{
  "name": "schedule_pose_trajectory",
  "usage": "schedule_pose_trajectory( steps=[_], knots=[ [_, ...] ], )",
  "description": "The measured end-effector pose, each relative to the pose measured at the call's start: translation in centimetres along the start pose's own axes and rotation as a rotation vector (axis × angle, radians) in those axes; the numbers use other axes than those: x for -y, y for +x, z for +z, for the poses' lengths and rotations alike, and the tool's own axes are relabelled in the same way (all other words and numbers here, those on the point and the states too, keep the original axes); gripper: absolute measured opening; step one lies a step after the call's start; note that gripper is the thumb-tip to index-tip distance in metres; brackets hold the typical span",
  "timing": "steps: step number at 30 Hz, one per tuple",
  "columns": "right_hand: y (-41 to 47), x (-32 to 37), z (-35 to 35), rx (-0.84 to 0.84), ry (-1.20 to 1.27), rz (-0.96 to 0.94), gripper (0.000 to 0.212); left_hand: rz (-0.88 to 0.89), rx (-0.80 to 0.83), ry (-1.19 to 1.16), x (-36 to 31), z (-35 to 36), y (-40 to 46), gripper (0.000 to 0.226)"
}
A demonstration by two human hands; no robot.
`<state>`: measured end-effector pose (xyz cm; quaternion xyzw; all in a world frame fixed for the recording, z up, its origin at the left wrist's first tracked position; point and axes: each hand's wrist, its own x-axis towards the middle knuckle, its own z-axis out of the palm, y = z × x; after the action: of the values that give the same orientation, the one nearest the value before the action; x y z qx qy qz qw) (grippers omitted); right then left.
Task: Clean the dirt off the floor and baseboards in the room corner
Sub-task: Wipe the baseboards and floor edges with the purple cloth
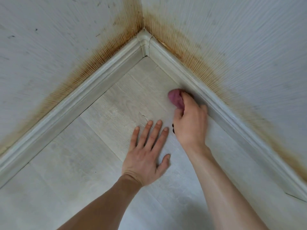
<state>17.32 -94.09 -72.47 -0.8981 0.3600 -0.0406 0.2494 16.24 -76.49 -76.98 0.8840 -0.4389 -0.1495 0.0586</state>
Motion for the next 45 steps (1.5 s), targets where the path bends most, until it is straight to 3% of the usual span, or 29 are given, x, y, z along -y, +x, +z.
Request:
schedule_pose_trajectory(
  steps=[2,5,9,16,20,23,27,30,36,39,42,45],
  knots=[
    [-0.3,-0.2,-0.1,0.004,0.244,0.072,0.033,0.004,-0.002,0.007,-0.1,-0.1,0.1,0.078],
    [2.4,2.8,0.6,0.027,0.451,-0.034,0.019,0.01,-0.005,0.007,0.0,0.1,0.1,0.077],
    [7.3,7.1,2.3,0.042,0.111,-0.249,0.029,0.014,0.011,0.011,0.0,0.1,0.2,0.078],
    [8.3,9.4,4.9,0.081,-0.442,-0.298,0.052,0.037,-0.015,0.037,0.2,0.5,0.0,0.075],
    [7.9,8.6,4.3,0.052,-0.427,-0.326,0.037,0.03,0.001,0.035,0.1,0.3,0.0,0.075],
    [5.5,4.2,2.2,0.08,-0.376,-0.332,0.043,0.008,-0.001,0.018,-0.1,-0.1,0.1,0.077],
    [-2.0,-3.9,-1.9,0.074,-0.295,-0.147,0.063,-0.001,-0.005,0.02,-0.2,-0.2,0.1,0.078],
    [-5.3,-5.8,-2.6,0.069,-0.243,0.014,0.066,-0.004,-0.001,0.024,-0.2,-0.1,0.0,0.078],
    [2.2,2.4,0.2,-0.041,-0.213,-0.264,0.05,0.0,0.003,0.023,-0.1,0.0,0.0,0.077],
    [5.9,5.5,1.8,0.013,-0.299,-0.319,0.036,0.003,0.015,0.044,-0.1,0.2,-0.1,0.078],
    [5.3,3.9,2.0,0.065,-0.389,-0.336,0.046,0.005,-0.004,0.042,-0.1,0.2,0.0,0.078],
    [1.2,-2.8,0.3,-0.007,-0.385,-0.313,0.046,0.009,-0.026,0.044,-0.2,0.1,-0.1,0.078]
  ],
)
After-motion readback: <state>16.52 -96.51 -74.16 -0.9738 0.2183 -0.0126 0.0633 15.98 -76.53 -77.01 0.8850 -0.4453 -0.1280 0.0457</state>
